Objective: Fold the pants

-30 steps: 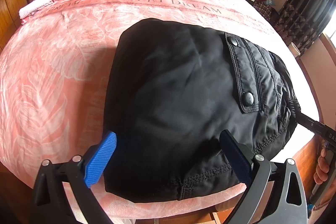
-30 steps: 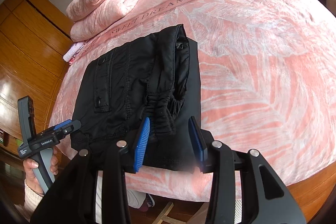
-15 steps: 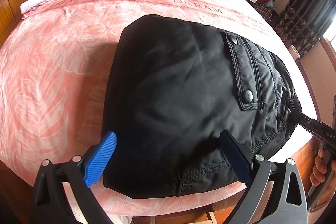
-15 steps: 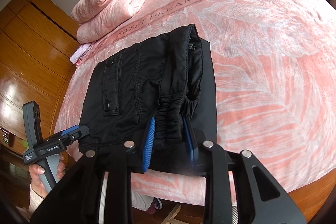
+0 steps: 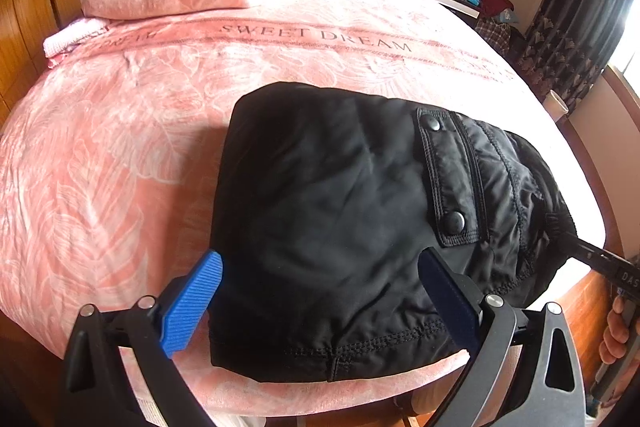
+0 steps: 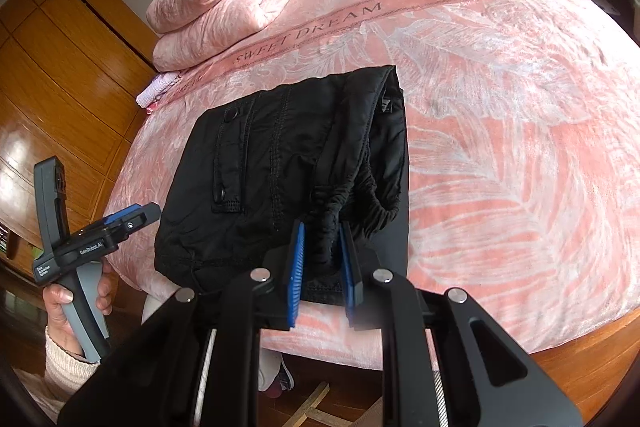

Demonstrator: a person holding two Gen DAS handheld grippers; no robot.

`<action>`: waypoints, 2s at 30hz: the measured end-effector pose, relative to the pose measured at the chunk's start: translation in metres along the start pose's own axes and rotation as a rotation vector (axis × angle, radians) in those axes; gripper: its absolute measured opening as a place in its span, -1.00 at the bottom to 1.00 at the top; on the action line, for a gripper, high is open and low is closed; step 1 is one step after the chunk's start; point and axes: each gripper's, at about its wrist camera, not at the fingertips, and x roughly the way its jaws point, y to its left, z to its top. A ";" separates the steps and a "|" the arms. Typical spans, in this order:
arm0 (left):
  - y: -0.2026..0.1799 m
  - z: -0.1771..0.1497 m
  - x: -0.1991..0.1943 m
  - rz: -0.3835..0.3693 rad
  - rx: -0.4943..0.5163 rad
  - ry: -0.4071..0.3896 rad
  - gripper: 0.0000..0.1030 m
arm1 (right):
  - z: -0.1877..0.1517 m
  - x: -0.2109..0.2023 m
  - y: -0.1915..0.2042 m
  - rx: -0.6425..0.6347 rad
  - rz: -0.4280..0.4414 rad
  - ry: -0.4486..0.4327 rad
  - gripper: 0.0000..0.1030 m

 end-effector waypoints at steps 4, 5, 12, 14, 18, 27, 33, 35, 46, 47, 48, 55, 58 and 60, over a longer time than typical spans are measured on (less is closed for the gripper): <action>-0.001 0.003 -0.004 0.001 -0.005 -0.014 0.92 | -0.004 0.021 -0.010 0.033 -0.003 0.026 -0.68; -0.001 0.002 -0.006 0.002 -0.004 -0.019 0.92 | -0.004 0.024 -0.012 0.041 0.004 0.023 -0.68; 0.000 0.003 -0.018 0.005 -0.005 -0.051 0.92 | 0.001 0.030 -0.015 0.048 0.015 0.025 -0.66; 0.001 0.004 -0.020 0.000 -0.008 -0.058 0.92 | -0.001 0.030 -0.015 0.037 0.002 0.027 -0.60; 0.002 0.004 -0.022 -0.006 -0.013 -0.064 0.92 | -0.005 0.032 -0.021 0.048 -0.024 0.027 -0.44; 0.007 -0.002 -0.020 -0.009 -0.011 -0.043 0.92 | -0.017 0.018 -0.035 0.083 -0.048 0.026 -0.22; 0.033 -0.015 -0.008 0.010 -0.087 0.007 0.92 | -0.028 0.006 -0.039 0.074 -0.115 0.025 -0.24; 0.041 -0.019 -0.006 0.015 -0.112 0.013 0.92 | -0.027 0.001 -0.036 0.076 -0.085 0.006 -0.24; 0.080 -0.020 0.019 -0.209 -0.231 0.157 0.92 | -0.006 -0.006 -0.019 0.037 -0.032 -0.026 -0.21; 0.086 -0.018 0.021 -0.237 -0.260 0.166 0.92 | -0.004 -0.009 -0.020 0.043 -0.019 -0.029 -0.19; 0.092 -0.017 0.022 -0.260 -0.289 0.171 0.92 | -0.003 -0.011 -0.021 0.048 -0.008 -0.033 -0.18; 0.132 -0.027 0.039 -0.571 -0.430 0.269 0.92 | -0.002 -0.019 -0.034 0.095 0.131 -0.016 -0.05; 0.145 -0.033 0.051 -0.567 -0.467 0.301 0.92 | -0.005 -0.014 -0.038 0.110 0.144 0.007 0.03; 0.150 -0.036 0.058 -0.600 -0.480 0.318 0.92 | -0.007 -0.007 -0.044 0.137 0.178 0.028 0.07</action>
